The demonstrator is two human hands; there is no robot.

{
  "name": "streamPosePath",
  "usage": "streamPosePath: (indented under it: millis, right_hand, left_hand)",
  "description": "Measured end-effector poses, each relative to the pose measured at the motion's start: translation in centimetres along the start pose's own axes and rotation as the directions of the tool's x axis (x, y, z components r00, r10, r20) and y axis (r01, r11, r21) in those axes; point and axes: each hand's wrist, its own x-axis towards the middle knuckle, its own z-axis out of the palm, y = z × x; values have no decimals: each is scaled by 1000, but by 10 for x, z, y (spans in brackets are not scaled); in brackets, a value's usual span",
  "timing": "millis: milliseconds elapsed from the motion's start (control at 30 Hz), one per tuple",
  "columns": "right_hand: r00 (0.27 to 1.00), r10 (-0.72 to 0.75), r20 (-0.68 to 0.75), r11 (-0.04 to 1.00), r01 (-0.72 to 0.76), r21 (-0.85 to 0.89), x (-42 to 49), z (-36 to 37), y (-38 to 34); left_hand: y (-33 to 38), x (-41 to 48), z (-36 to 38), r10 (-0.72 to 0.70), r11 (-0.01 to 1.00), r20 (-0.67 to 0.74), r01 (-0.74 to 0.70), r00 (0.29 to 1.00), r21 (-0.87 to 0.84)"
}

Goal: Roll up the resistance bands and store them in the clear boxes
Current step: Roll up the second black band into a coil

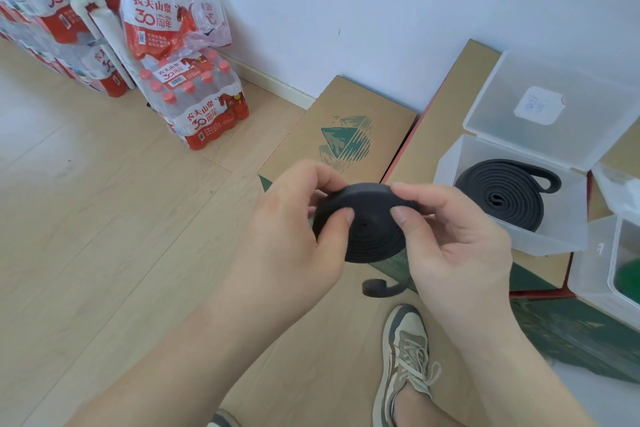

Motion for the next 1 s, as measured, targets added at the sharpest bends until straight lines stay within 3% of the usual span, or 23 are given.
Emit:
streamPosePath:
  millis: [100, 167, 367, 467, 533, 633, 733, 867, 1000]
  right_hand:
    - [990, -119, 71, 990, 124, -67, -1, 1, 1]
    - [991, -115, 71, 991, 119, -57, -2, 3, 2]
    - [998, 51, -27, 992, -48, 117, 1, 1, -2]
    - [997, 70, -40, 988, -64, 141, 2, 1, 1]
    - [999, 36, -29, 998, -34, 60, 2, 0, 3]
    - [992, -115, 43, 989, 119, -92, 1, 0, 3]
    - [988, -142, 61, 985, 147, -90, -1, 3, 2]
    - [999, 31, -17, 999, -31, 40, -2, 2, 1]
    - [1000, 27, -17, 999, -26, 41, 1, 2, 3]
  left_hand:
    - [0, -2, 1, 155, 976, 54, -161, 986, 146]
    - [-2, -2, 2, 158, 980, 33, -161, 987, 115]
    - [1, 2, 0, -79, 975, -117, 53, 990, -216]
    - [-1, 4, 0, -132, 966, -132, 97, 983, -240]
    - [-2, 3, 0, -77, 988, -104, 62, 992, -143]
    - [-1, 0, 2, 112, 993, -28, -111, 993, 47]
    - [-2, -1, 2, 209, 971, 37, -212, 977, 112]
    - [-5, 0, 1, 128, 992, -77, -129, 989, -8]
    - [-5, 1, 1, -15, 991, -146, -4, 989, -131]
